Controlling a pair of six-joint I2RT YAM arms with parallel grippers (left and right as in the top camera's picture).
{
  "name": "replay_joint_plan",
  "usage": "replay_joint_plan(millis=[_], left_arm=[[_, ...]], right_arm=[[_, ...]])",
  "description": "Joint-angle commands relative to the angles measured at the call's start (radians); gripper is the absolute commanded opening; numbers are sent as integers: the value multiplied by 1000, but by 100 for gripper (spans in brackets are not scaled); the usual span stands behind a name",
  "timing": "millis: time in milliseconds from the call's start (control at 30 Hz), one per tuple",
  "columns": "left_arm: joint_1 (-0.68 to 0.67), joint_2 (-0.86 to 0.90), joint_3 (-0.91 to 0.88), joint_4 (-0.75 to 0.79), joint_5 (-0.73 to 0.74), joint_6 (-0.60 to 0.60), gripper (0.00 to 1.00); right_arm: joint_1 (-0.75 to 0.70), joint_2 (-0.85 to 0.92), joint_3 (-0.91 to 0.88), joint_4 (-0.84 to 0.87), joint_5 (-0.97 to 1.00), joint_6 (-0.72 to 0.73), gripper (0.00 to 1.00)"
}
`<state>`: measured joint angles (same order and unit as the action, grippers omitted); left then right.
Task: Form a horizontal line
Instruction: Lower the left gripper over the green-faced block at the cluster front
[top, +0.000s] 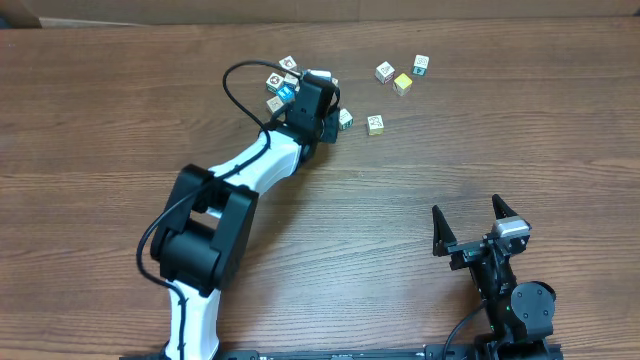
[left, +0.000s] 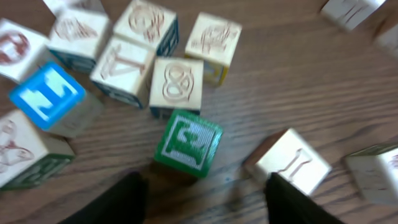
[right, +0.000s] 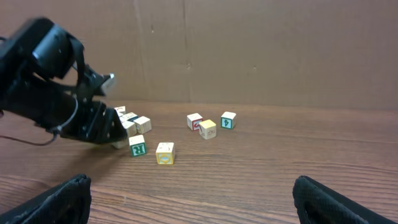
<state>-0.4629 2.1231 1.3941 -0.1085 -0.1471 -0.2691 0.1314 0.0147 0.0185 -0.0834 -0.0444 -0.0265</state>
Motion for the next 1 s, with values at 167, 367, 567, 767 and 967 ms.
replay_joint_plan(millis=[167,367,567,767,967], left_arm=[[6,10,-4,62,-14,64,61],[5,28,-4,84,-8,61,66],[5,28,-4,87,-21,61,69],[29,32,-4,87,-21,68,47],[46,63,-4,104,-18,67,65]], right_arm=[[-3,-12,-11,2,5,-4,100],[-3,-12,-11,2,5,-4,100],[-3,-12,-11,2,5,-4,100],[-3,-12,-11,2,5,-4,100],[-3,-12,-11,2,5,-4,100]])
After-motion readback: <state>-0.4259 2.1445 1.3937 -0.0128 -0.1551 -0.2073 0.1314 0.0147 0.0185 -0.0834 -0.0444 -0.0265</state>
